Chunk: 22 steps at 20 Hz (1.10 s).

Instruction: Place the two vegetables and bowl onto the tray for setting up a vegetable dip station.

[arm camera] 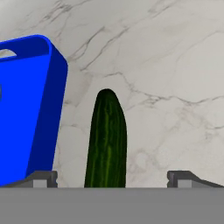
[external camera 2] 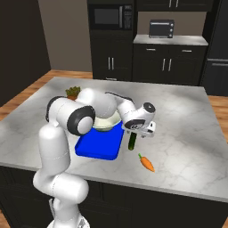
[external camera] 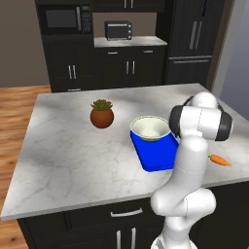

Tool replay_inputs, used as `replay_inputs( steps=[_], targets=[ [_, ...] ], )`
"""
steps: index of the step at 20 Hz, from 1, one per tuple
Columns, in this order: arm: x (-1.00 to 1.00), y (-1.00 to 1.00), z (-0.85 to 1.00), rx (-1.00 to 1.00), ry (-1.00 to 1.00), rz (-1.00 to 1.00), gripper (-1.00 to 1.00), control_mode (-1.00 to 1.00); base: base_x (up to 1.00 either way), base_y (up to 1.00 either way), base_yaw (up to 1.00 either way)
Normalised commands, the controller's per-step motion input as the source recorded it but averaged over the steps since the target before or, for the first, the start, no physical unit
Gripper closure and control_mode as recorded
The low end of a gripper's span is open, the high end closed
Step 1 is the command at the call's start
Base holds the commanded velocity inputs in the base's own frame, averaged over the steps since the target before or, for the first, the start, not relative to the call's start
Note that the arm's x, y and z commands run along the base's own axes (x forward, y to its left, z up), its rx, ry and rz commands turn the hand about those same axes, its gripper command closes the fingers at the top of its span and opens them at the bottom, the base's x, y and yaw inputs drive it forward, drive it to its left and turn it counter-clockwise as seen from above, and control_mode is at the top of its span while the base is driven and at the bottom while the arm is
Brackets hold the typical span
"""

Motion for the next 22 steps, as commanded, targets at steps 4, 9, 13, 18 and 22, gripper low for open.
replay_inputs(
  steps=[4,9,13,18,22],
  targets=[
    [-0.22,0.0,-0.24,0.0,0.0,0.05,-1.0,-1.0,0.0,0.0,0.0],
    [-0.1,0.0,-0.12,0.0,0.0,0.04,-1.0,-1.0,0.0,0.0,0.0],
    [-0.01,0.02,-0.09,0.0,0.0,0.03,-1.0,-1.0,0.0,0.0,0.0],
    [0.0,0.08,-0.08,0.0,0.0,0.01,-1.0,-1.0,0.0,0.0,0.0],
    [0.0,0.09,-0.04,0.0,0.0,0.0,-1.0,-1.0,0.0,0.0,0.0]
  ],
)
